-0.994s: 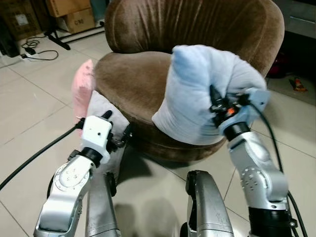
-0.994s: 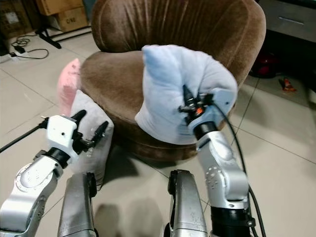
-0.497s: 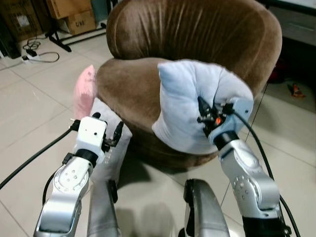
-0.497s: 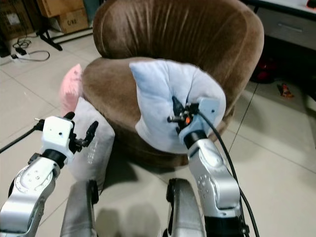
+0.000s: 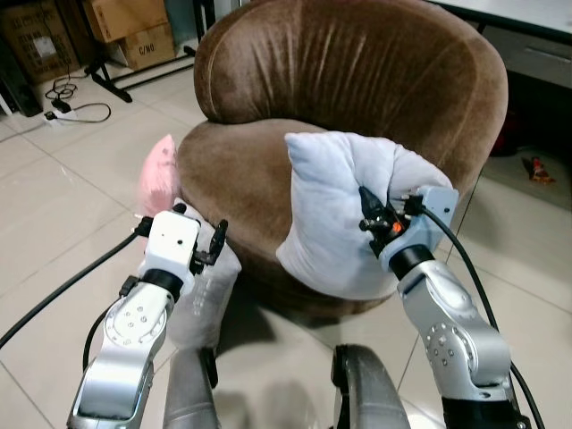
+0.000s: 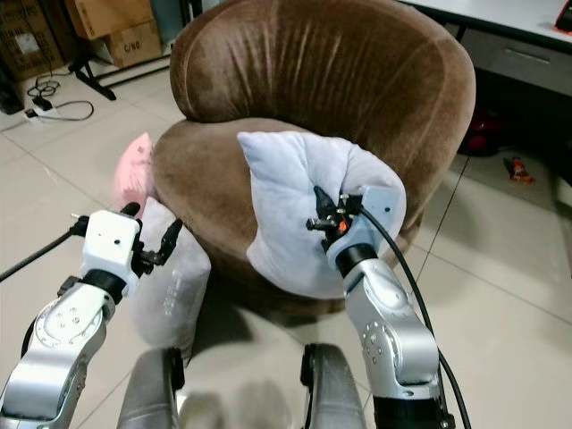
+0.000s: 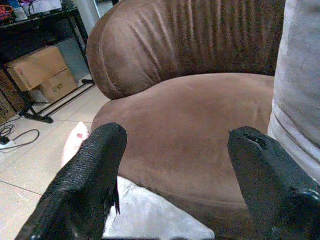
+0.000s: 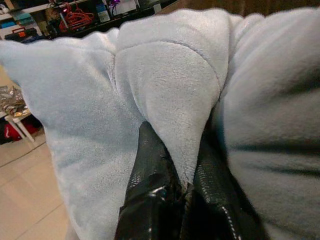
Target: Move the pillow to the sofa from floor
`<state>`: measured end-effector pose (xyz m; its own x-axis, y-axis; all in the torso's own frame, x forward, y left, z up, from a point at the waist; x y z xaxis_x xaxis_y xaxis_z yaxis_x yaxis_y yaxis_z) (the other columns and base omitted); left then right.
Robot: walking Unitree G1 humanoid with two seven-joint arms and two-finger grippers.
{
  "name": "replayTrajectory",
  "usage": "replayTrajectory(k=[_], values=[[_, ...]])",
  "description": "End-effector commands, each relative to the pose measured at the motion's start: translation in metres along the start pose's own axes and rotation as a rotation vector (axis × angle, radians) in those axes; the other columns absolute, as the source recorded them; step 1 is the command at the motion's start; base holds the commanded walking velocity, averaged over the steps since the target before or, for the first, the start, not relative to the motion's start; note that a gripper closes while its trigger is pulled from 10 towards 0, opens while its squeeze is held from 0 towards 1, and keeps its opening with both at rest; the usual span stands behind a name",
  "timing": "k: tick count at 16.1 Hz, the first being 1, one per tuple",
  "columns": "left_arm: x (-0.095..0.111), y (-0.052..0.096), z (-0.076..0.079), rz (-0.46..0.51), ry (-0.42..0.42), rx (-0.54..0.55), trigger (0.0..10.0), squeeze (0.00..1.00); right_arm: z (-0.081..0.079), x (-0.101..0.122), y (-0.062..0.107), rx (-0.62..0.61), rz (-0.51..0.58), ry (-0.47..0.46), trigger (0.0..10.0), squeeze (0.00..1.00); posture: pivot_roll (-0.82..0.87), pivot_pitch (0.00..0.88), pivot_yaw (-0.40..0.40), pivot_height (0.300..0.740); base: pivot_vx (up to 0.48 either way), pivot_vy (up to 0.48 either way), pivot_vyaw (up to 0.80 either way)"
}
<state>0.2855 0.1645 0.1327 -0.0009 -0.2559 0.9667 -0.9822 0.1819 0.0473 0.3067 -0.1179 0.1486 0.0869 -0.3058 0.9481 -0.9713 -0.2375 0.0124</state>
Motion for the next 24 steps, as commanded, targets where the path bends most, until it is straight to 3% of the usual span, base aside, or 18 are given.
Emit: replayTrajectory(k=[1, 17, 24], values=[[0.000, -0.001, -0.001, 0.002, -0.008, 0.001, 10.0, 0.00, 0.003, -0.008, 0.002, -0.015, -0.037, -0.013, 10.0, 0.00, 0.03, 0.000, -0.037, 0.606, 0.000, 0.000, 0.00], [0.003, -0.008, -0.003, 0.034, -0.020, 0.001, 10.0, 0.00, 0.016, -0.009, 0.004, -0.096, -0.029, -0.004, 10.0, 0.00, 0.02, 0.000, -0.009, 0.731, 0.000, 0.000, 0.00], [0.004, -0.012, -0.003, 0.042, -0.016, -0.008, 10.0, 0.00, 0.027, -0.008, 0.007, -0.147, -0.021, -0.004, 10.0, 0.00, 0.01, 0.000, 0.003, 0.740, 0.000, 0.000, 0.00]])
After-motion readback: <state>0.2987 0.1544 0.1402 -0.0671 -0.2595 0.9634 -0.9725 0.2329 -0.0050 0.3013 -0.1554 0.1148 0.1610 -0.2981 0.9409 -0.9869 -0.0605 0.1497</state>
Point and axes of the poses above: a point about 5 cm out from each wrist's last joint towards the gripper, its own y axis pointing back from the gripper into the wrist, its own x axis along the axis of the wrist's last joint, z = x × y, the point moved 3 cm from there along -y, pointing out of the wrist towards the gripper, and after that the axes turned 1 degree about y, right-handed, at the moved point
